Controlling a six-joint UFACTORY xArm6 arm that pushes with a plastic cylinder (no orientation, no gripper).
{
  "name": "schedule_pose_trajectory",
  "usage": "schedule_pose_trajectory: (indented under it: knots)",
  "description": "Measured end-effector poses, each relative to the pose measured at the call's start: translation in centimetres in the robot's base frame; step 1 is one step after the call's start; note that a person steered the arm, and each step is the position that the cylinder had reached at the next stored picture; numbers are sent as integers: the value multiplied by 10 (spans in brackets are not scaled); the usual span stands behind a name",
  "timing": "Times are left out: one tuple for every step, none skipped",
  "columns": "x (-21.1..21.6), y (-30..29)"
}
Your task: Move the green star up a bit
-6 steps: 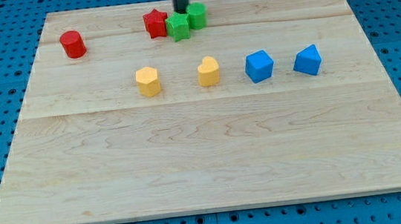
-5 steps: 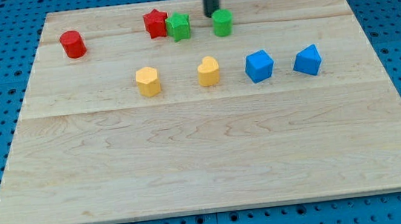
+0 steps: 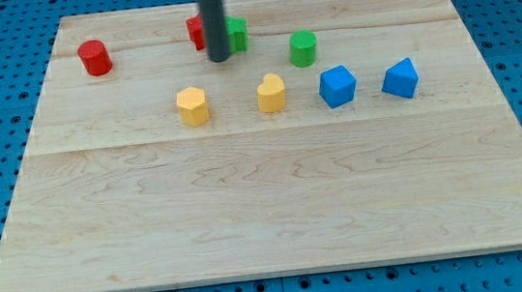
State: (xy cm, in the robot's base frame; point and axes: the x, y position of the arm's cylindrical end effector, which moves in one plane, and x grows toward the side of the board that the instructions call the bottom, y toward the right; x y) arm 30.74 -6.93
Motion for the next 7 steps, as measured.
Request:
schedule_pose_trajectory:
  knots:
    - [-1, 16]
    - [-1, 60]
    - [-1, 74]
    - [14, 45]
    - [-4, 5]
    - [-7, 12]
    - [-5, 44]
